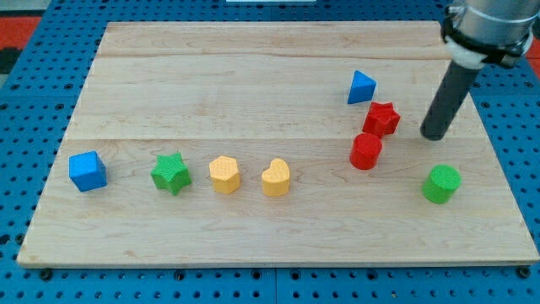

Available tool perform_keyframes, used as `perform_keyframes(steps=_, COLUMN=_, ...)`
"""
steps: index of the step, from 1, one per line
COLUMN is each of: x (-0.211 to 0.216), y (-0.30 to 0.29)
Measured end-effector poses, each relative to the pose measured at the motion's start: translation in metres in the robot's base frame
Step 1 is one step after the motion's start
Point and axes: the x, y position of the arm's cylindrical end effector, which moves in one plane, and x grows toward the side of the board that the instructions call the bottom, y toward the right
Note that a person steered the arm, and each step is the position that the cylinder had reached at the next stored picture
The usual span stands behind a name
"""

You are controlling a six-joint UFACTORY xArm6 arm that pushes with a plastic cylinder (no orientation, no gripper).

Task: Move the red circle closer the red star

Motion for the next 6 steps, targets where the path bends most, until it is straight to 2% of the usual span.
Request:
perform_keyframes(steps=2, x=-0.018, y=-0.022)
perform_keyframes(steps=3, x=-0.02, y=-0.059)
perform_keyframes(steps=4, x=-0.024, y=-0.04)
perform_keyframes(steps=5, x=-0.023, y=0.048)
perform_keyframes(steps=6, x=0.042, y=0.113)
